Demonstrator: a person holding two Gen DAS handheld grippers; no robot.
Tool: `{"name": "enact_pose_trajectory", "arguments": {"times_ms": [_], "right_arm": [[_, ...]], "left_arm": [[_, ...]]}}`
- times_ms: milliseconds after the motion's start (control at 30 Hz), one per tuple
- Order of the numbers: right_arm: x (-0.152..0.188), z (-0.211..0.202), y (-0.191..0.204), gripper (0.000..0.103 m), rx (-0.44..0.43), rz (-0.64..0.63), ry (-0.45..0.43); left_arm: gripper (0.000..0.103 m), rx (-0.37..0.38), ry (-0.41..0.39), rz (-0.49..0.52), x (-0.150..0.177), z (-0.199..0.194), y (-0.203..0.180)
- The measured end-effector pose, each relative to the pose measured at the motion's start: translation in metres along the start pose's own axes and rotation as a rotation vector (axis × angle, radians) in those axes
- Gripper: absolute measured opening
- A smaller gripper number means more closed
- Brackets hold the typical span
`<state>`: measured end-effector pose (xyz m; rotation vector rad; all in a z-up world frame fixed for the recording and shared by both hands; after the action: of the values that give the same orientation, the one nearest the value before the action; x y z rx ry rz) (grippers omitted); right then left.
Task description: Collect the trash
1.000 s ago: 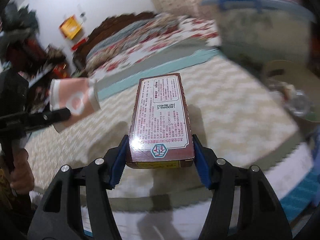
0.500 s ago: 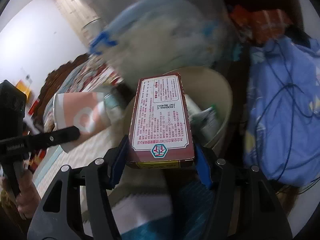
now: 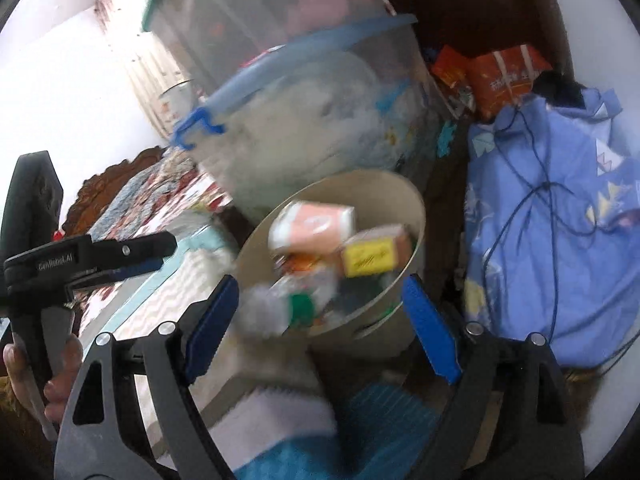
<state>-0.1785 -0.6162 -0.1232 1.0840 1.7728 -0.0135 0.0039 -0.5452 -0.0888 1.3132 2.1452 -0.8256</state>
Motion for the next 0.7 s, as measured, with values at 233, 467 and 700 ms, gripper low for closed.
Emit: {"name": "enact_pose_trajectory", "arguments": {"times_ms": [233,467,700], "right_arm": [[0.05,-0.031,0.057,0.084,-0.073,-0.037,0.065],[0.081,-0.049,0.105,0.089,-0.077,-0.024,0.082],[0.097,-0.066,0.151,0.096,-0.071,-0.032,0.076]], "left_arm": [[0.079,-0.167,-0.056,0.019,0.064,-0.07,0.022],[0.084,-0.246,-0.092,-0.048,0.113,-0.133,0.064],[0.094,-0.334,-0.167,-0.048,0.141,-0.191,0.089]]}}
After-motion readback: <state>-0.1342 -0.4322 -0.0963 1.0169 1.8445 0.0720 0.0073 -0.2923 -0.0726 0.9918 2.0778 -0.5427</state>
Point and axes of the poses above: each gripper's, at about its wrist camera, not at the fingertips, and z roughly the way its jaws point, y to its left, x to its underside, the point moved 5 cm from there along z, roughly the way its jaws point, and after that the axes turned 4 degrees about -y, right-handed, at the moved point
